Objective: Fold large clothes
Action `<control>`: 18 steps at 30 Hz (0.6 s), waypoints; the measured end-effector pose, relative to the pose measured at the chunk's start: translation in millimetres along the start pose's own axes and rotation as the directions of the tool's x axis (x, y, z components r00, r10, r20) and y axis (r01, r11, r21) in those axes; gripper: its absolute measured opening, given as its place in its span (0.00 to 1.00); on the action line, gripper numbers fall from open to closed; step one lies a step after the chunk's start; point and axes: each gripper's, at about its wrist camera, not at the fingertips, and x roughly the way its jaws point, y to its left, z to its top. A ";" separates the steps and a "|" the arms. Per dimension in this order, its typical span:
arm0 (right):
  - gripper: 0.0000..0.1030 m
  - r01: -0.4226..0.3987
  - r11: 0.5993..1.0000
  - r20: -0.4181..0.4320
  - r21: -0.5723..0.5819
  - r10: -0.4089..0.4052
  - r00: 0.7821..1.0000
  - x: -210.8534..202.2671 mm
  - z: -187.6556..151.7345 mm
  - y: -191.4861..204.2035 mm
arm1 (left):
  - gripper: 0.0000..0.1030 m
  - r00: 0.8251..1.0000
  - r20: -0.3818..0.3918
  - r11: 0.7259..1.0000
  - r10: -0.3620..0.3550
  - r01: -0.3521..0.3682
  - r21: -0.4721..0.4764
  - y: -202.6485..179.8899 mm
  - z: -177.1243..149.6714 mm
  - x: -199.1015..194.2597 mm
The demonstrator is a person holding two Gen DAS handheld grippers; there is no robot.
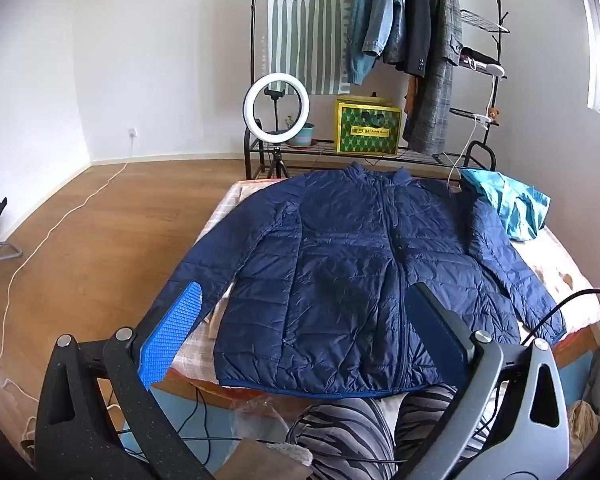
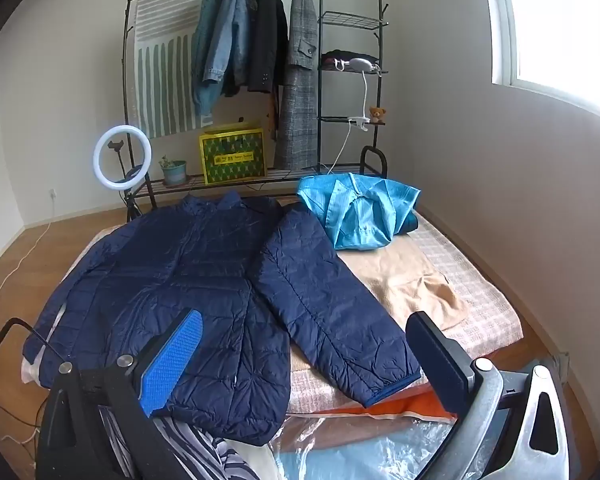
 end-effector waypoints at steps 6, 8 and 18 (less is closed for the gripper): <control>1.00 -0.006 1.000 0.006 0.005 0.006 1.000 0.6 -3.3 -1.4 | 1.00 1.000 0.028 1.000 0.011 -0.010 -0.012 3.4 8.4 -4.1; 1.00 -0.008 1.000 0.009 0.005 0.008 1.000 -3.3 -2.1 0.0 | 1.00 0.999 0.043 1.000 0.009 -0.008 -0.021 8.5 6.9 -6.8; 1.00 -0.002 1.000 0.027 -0.010 0.002 1.000 -13.2 -0.4 5.6 | 1.00 0.997 0.070 1.000 0.015 -0.014 -0.019 5.8 5.7 -20.6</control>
